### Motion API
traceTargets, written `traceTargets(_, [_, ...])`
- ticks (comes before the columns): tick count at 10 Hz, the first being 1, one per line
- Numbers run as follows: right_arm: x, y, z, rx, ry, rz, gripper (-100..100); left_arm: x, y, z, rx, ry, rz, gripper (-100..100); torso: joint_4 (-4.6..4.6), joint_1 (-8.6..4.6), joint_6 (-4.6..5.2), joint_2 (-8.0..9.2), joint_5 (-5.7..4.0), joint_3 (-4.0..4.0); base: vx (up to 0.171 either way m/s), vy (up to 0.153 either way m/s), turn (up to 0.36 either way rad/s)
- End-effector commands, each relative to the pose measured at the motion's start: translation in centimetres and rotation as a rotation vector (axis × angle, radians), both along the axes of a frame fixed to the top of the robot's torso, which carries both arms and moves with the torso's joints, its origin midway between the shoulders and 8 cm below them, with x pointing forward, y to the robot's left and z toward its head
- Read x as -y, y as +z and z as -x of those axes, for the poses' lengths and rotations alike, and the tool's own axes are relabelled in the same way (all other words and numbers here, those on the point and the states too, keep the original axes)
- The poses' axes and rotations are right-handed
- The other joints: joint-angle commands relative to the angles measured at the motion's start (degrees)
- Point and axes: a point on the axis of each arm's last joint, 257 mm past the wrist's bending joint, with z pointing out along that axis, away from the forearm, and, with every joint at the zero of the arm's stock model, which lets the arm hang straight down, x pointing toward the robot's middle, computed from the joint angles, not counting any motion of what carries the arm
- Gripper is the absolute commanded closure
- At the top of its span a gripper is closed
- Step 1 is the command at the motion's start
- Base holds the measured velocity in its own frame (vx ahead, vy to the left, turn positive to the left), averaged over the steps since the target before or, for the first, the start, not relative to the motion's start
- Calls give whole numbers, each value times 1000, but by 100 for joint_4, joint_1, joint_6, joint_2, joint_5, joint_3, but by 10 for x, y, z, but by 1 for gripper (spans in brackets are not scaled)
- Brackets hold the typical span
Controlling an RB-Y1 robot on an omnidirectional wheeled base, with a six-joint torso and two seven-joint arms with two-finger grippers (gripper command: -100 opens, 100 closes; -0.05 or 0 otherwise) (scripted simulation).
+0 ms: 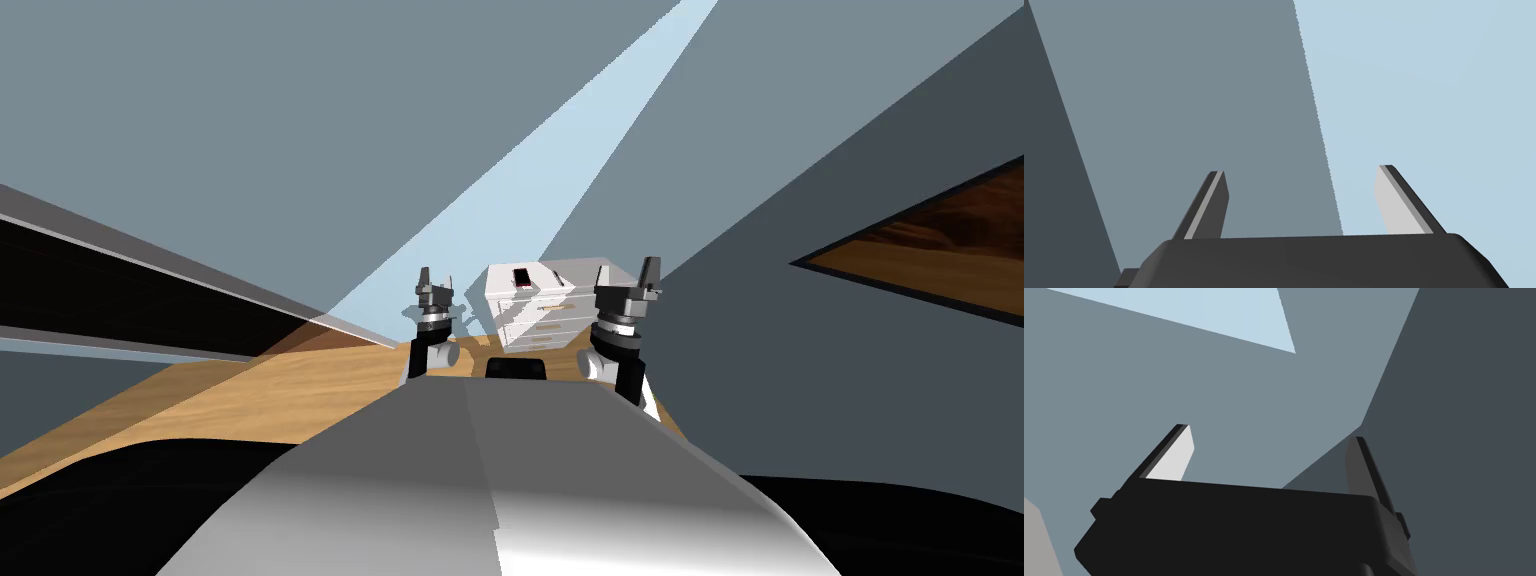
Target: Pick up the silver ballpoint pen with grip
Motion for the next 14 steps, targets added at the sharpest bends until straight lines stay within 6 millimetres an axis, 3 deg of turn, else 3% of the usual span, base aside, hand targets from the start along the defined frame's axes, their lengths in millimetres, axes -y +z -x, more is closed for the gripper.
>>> traceTargets(1, [-3, -2, -1, -11, -3, 54, -100, 0, 0, 0, 0, 0, 0, 0, 0, 0, 0, 0, 0, 0, -5, -12, 61])
traceTargets(14, [-18, -35, -11, -71, -146, 754, -100, 0, 0, 0, 0, 0, 0, 0, 1, -19, -1, 5, -4, 3, -15, -38, 103])
